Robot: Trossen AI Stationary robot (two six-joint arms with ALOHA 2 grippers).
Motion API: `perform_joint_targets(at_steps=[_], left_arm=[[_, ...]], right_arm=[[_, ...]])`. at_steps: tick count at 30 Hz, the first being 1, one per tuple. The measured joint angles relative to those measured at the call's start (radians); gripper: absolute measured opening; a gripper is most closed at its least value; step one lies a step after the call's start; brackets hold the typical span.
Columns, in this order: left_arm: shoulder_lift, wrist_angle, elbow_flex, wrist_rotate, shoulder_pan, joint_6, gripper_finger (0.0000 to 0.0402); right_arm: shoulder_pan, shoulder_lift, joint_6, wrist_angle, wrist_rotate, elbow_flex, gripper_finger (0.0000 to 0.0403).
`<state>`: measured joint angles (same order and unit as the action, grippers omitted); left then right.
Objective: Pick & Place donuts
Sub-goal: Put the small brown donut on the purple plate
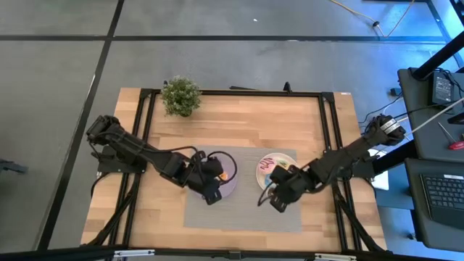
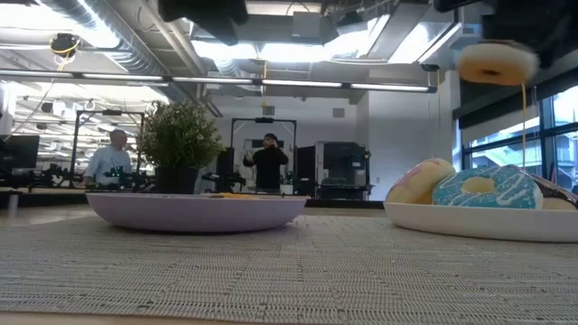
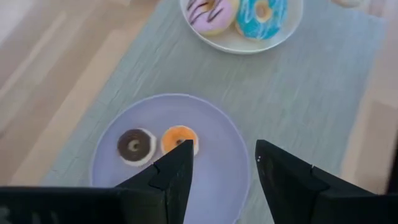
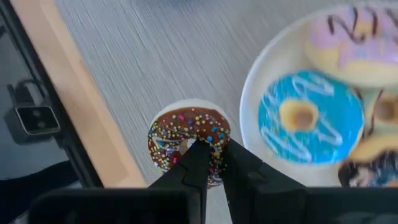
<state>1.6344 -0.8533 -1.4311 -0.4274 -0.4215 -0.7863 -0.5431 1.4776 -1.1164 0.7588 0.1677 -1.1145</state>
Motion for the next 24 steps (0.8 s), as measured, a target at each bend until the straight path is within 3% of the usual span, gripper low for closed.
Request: perform_joint_targets(at_steps=[7, 16, 20, 24], left_arm=[[-0.012, -0.015, 0.000, -0.063, -0.056, -0.025, 0.0168], [-0.149, -0.012, 0.000, -0.124, -0.081, 0.031, 0.0168], [-0.213, 0.098, 0.038, -0.191, -0.089, 0.111, 0.0168], [-0.295, 0.236, 0.163, -0.197, -0.087, 0.151, 0.0168]], right_arm=[[0.074, 0.001, 0.162, -0.167, -0.002, 0.000, 0.0041], [0.168, 0.004, 0.361, -0.450, -0.001, 0.000, 0.0040], [0.201, 0.041, 0.443, -0.529, -0.004, -0.036, 0.0032], [0.225, 0.134, 0.546, -0.513, -0.031, -0.133, 0.0030]])
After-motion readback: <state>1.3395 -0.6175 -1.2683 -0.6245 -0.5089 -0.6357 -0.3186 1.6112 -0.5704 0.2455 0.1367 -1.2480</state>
